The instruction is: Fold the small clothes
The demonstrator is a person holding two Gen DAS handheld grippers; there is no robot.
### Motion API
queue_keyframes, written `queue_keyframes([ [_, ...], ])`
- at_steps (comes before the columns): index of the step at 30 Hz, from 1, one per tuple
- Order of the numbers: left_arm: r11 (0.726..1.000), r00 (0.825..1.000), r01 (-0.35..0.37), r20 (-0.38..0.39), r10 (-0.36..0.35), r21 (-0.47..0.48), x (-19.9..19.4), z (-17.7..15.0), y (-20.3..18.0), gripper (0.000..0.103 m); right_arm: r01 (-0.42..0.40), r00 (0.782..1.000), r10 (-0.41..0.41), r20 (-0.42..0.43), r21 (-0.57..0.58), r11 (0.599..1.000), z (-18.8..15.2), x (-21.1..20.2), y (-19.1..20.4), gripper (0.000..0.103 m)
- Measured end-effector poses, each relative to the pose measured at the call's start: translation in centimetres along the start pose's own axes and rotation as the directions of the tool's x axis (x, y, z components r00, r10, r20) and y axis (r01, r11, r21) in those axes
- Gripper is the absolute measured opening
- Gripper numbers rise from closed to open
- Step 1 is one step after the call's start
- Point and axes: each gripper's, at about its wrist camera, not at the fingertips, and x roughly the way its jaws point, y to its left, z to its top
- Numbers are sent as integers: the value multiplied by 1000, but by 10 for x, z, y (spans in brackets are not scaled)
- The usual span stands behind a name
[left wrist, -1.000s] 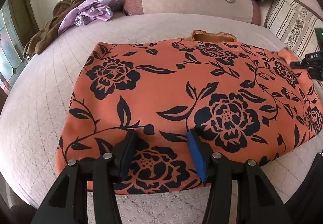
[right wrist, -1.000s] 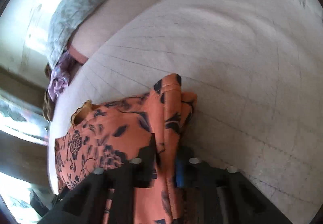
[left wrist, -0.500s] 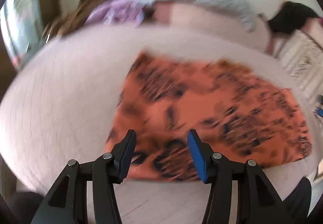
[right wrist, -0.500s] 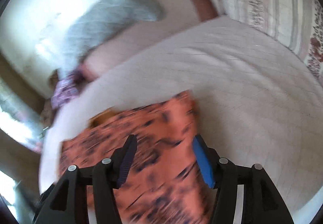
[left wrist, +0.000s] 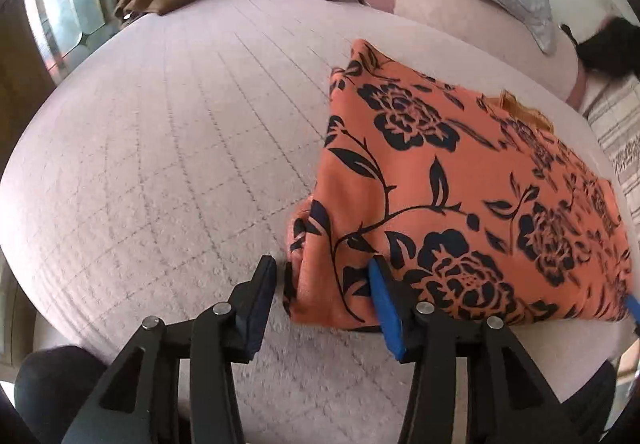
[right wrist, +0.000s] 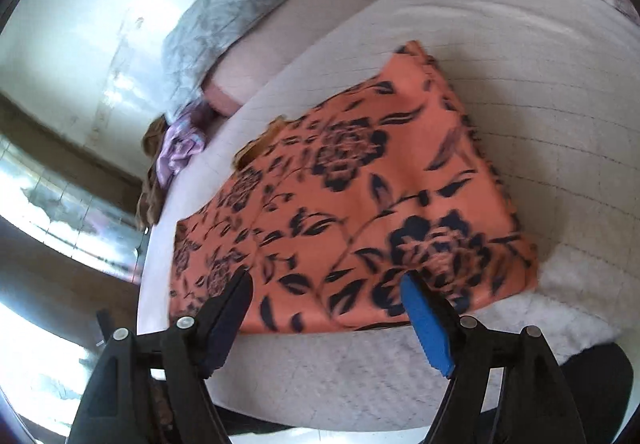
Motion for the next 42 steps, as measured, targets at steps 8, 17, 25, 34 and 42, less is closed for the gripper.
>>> queue_keyframes([
  [8, 999, 989, 0, 145, -6, 46, -40, 10, -20, 48, -7, 1000, 8, -7, 77, 997, -12, 5, -5, 79],
  [17, 981, 993, 61, 90, -79, 183, -26, 2, -99, 54, -20, 996, -12, 84, 363, 932, -21, 2, -66, 79],
  [25, 973, 996, 52, 65, -69, 226, -22, -5, -123, 54, -6, 989, -55, 136, 412, 911, 3, 2, -90, 68],
  [34, 971, 996, 50, 54, -64, 234, -20, -7, -129, 54, 65, 990, -105, 98, 351, 934, 3, 4, -90, 43],
  [42, 961, 996, 51, 63, -70, 270, -24, -6, -149, 54, 207, 975, -220, 40, 214, 955, 7, 8, -79, 19],
])
